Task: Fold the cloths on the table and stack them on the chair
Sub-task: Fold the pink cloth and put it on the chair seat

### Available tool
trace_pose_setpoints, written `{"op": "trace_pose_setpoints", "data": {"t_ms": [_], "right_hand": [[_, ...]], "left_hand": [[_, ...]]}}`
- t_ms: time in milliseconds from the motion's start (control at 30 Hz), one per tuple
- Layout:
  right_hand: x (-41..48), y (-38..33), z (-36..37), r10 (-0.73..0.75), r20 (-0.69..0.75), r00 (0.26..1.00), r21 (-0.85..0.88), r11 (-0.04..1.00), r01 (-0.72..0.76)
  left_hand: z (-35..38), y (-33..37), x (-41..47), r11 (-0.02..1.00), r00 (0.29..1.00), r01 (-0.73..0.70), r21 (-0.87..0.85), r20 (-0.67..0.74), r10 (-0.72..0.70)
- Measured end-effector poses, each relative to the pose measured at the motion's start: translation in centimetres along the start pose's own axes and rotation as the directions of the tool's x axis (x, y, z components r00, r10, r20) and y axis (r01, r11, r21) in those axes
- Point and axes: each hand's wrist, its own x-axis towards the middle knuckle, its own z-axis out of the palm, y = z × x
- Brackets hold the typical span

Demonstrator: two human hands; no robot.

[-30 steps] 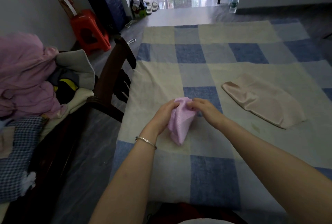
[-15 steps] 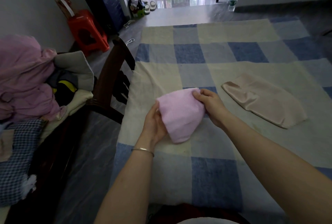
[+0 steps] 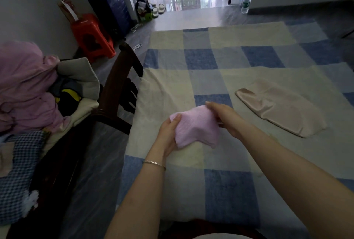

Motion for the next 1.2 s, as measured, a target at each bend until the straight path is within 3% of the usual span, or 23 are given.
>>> {"op": "trace_pose_setpoints", "data": {"t_ms": [100, 167, 267, 333, 467, 700, 800, 900, 1033, 1200], "right_hand": [[-0.5, 0.4, -0.5, -0.004, 0.074, 0.997, 0.048, 0.999, 0.0], [-0.4, 0.6, -0.8, -0.042, 0.08, 0.996, 0.073, 0.997, 0.036], [-0.6, 0.4, -0.8, -0.123, 0.058, 0.991, 0.035, 0.992, 0.121], [-0.7, 0.2, -0.8, -0.169, 0.027, 0.985, 0.001, 0.986, 0.169], [-0.6, -0.1, -0.8, -0.228, -0.037, 0.973, -0.055, 0.973, 0.226], [-0.7, -0.8, -0.9, -0.303, -0.075, 0.95, 0.04, 0.951, 0.307], [-0.6, 0.4, -1.1, -0.269, -0.062, 0.961, -0.015, 0.963, 0.268], [-0.9, 2.7, -1.0, -0.156, -0.001, 0.988, -0.067, 0.986, 0.156], [-0.8, 6.2, -1.2, 0.049, 0.04, 0.998, -0.31, 0.95, -0.034], [-0.7, 8.1, -1.1, 0.177, 0.055, 0.983, -0.365, 0.92, -0.146]], "left_hand": [[-0.4, 0.9, 0.3, 1.0, 1.0, 0.006, -0.006, -0.02, -0.006], [-1.0, 1.3, 0.3, 0.999, 0.998, 0.032, 0.002, 0.052, -0.032], [-1.9, 1.6, 0.3, 0.98, 0.985, 0.076, 0.184, 0.138, -0.102], [-2.3, 1.6, 0.5, 0.96, 0.986, 0.078, 0.269, 0.118, -0.114], [-2.2, 1.9, 0.7, 0.961, 0.998, 0.026, 0.277, 0.045, -0.04], [-1.3, 2.8, 1.1, 0.981, 0.993, -0.114, 0.158, 0.016, 0.113], [-1.6, 1.6, 0.6, 0.982, 0.998, -0.069, 0.174, 0.01, 0.068], [-2.4, -0.9, 0.3, 0.976, 0.996, 0.07, 0.206, -0.064, -0.058], [-3.1, -4.1, 0.2, 0.943, 0.943, 0.285, 0.174, -0.224, -0.244], [-2.9, -6.0, -0.1, 0.861, 0.921, 0.375, 0.344, -0.241, -0.305]]}}
